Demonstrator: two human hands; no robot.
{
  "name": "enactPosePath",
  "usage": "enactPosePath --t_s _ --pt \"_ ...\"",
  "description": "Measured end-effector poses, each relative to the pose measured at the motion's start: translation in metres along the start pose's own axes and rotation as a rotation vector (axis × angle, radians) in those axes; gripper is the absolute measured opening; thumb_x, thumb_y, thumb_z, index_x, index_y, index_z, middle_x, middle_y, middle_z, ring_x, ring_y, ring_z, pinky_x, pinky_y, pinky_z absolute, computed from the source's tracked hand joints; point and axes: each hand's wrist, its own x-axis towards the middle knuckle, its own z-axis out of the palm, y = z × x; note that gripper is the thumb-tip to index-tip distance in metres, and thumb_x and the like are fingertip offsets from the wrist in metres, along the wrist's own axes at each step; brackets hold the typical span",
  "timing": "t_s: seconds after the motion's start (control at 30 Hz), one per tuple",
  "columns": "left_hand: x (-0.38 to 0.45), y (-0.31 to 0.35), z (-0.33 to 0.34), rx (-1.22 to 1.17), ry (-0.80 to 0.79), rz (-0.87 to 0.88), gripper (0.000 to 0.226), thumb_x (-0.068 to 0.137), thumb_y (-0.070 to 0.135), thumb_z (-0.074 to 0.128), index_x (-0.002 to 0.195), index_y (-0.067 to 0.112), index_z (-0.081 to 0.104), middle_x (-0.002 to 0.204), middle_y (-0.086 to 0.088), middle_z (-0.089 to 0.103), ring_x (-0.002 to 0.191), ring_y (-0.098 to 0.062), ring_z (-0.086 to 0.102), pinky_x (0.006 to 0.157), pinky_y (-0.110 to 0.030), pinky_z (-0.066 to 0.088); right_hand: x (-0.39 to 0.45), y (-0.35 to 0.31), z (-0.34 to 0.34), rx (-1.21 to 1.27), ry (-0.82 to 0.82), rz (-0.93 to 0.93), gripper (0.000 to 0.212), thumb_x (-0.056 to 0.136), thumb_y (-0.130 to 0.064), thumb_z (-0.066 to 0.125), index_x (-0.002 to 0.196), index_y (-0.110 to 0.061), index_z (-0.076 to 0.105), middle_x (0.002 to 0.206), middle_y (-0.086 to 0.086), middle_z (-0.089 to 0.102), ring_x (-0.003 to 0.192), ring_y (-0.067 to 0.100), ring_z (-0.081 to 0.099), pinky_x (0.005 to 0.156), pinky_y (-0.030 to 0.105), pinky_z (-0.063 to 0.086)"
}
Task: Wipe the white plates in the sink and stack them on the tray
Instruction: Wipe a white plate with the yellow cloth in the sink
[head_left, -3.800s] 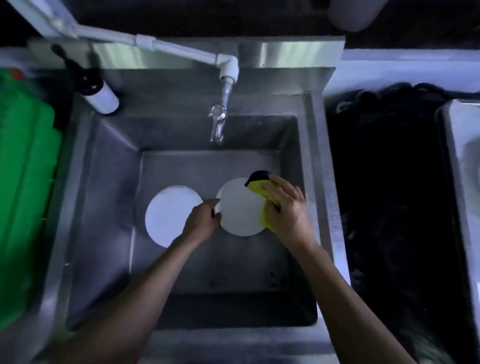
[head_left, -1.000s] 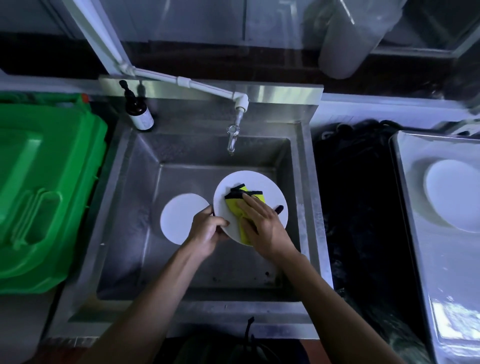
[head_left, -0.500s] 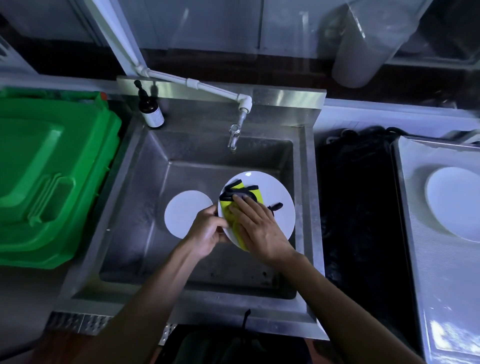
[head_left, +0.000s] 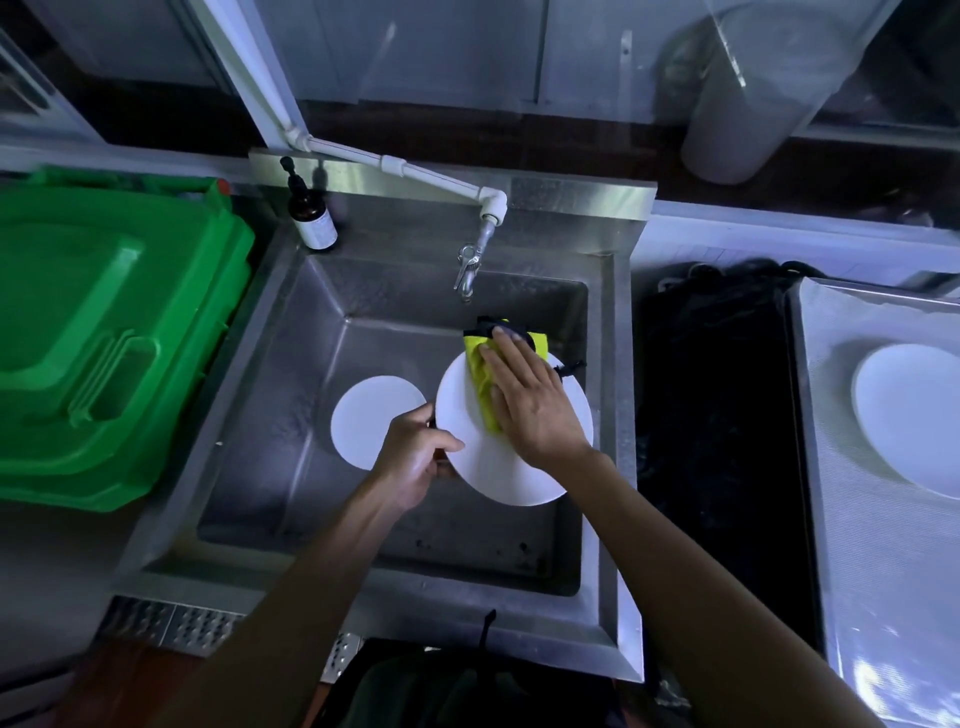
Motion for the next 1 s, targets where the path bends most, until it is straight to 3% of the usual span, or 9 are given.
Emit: enactPosePath --t_s 0.1,0.23,0.33,0.57,0.83,1.0 --pt "-0.003 0.0 0.006 -0.015 0.045 0.02 0.05 0.059 -0.002 0.062 0.107 0.007 0.074 0.099 -0.015 0.072 0.091 -0.041 0.068 0.077 -0.063 0.057 0.002 0.011 -0.002 -0.007 0.008 0.082 0.051 0.108 -0.027 0.034 0.158 -0.017 0.028 0.168 0.0 0.013 0.156 0.023 0.01 0.123 0.048 0.019" --pt "-0.005 -0.001 0.014 -0.039 0.099 0.044 0.05 0.058 -0.001 0.062 0.107 0.004 0.072 0.106 -0.02 0.07 0.1 -0.044 0.065 0.074 -0.061 0.06 -0.002 0.021 -0.005 -0.052 0.017 0.139 0.051 0.109 -0.029 0.03 0.159 -0.02 0.023 0.169 -0.001 0.01 0.156 0.022 0.004 0.126 0.046 0.012" --pt "-0.006 0.0 0.02 -0.066 0.131 0.061 0.049 0.056 -0.002 0.061 0.104 0.003 0.072 0.1 -0.018 0.069 0.094 -0.041 0.065 0.074 -0.064 0.057 -0.006 0.024 -0.006 -0.043 0.037 0.204 0.051 0.109 -0.028 0.031 0.159 -0.019 0.026 0.169 -0.001 0.012 0.156 0.022 0.006 0.126 0.045 0.011" --pt "-0.006 -0.002 0.029 -0.157 0.203 0.081 0.05 0.055 -0.002 0.06 0.104 0.002 0.07 0.092 -0.01 0.068 0.082 -0.032 0.064 0.063 -0.042 0.058 -0.029 0.028 -0.002 -0.043 0.033 0.298 0.052 0.107 -0.028 0.034 0.158 -0.02 0.027 0.168 -0.001 0.013 0.156 0.021 0.007 0.125 0.046 0.012" --pt "-0.003 -0.011 0.028 -0.2 0.245 0.087 0.041 0.075 -0.016 0.055 0.104 0.007 0.073 0.102 -0.009 0.074 0.096 -0.033 0.068 0.07 -0.05 0.061 -0.055 0.011 0.02 0.007 -0.007 0.357 0.054 0.106 -0.031 0.029 0.159 -0.023 0.021 0.169 -0.001 0.008 0.156 0.021 0.005 0.125 0.049 0.012" --pt "-0.003 -0.011 0.027 -0.213 0.25 0.087 0.041 0.077 -0.013 0.056 0.102 0.014 0.076 0.101 -0.011 0.075 0.089 -0.029 0.07 0.067 -0.041 0.059 -0.065 -0.019 0.036 0.087 -0.015 0.33 0.053 0.105 -0.03 0.03 0.157 -0.022 0.024 0.169 0.0 0.008 0.155 0.023 0.008 0.123 0.05 0.019"
